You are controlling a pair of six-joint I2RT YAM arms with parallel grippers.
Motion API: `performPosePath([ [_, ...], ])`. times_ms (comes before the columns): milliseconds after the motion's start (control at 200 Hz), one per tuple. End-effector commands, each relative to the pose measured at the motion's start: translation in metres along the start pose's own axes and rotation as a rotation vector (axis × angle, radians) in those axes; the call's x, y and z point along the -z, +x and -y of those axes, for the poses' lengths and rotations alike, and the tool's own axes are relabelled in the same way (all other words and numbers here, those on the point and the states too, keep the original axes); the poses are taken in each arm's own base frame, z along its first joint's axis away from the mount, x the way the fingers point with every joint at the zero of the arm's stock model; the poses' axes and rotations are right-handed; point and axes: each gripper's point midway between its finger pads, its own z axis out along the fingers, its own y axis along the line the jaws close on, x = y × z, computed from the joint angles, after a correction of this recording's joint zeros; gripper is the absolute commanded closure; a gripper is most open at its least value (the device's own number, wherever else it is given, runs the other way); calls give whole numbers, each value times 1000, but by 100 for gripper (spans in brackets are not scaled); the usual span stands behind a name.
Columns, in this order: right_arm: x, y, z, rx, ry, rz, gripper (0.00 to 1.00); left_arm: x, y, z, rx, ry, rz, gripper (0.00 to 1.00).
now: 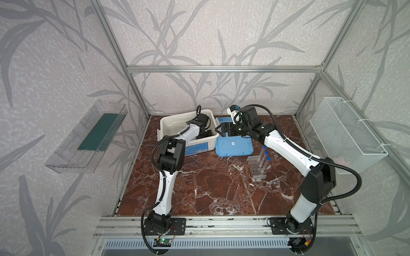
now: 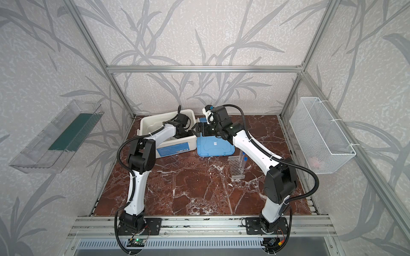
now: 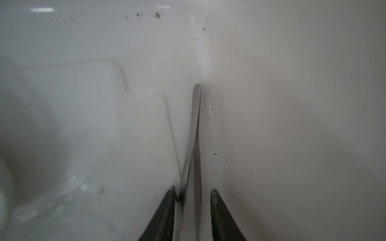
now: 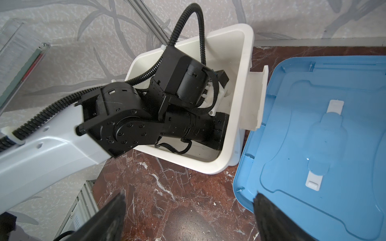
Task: Organize the chemistry lab equipment
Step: 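Lower the tweezers into the white tub with the left gripper, then open the left gripper to release the tweezers and raise it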
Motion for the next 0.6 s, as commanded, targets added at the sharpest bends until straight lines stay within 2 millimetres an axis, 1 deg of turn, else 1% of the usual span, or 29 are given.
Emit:
performPosePath([
  [0,5,0,-2,15,3,-3,7,14,9,-9,-5,-58,-17,63],
  [65,7,-1,-3,24,10,-5,6,24,5,-7,-7,-54,1,63],
  [135,10,-3,-4,39,15,-11,7,32,5,-4,-6,-46,9,63],
  [260,15,-4,-5,62,26,-25,6,40,17,-4,12,-30,7,62],
  [320,17,-4,-6,72,29,-26,6,43,23,-1,18,-6,-3,50],
  [375,17,-3,-5,75,32,-32,6,48,27,2,14,12,-3,33],
  [455,16,-1,-4,75,31,-42,6,58,29,1,0,8,14,21],
  [490,15,0,-4,72,30,-41,6,63,29,0,-3,2,21,19],
  [595,15,2,-3,65,30,-47,6,73,32,-2,0,-13,20,19],
])
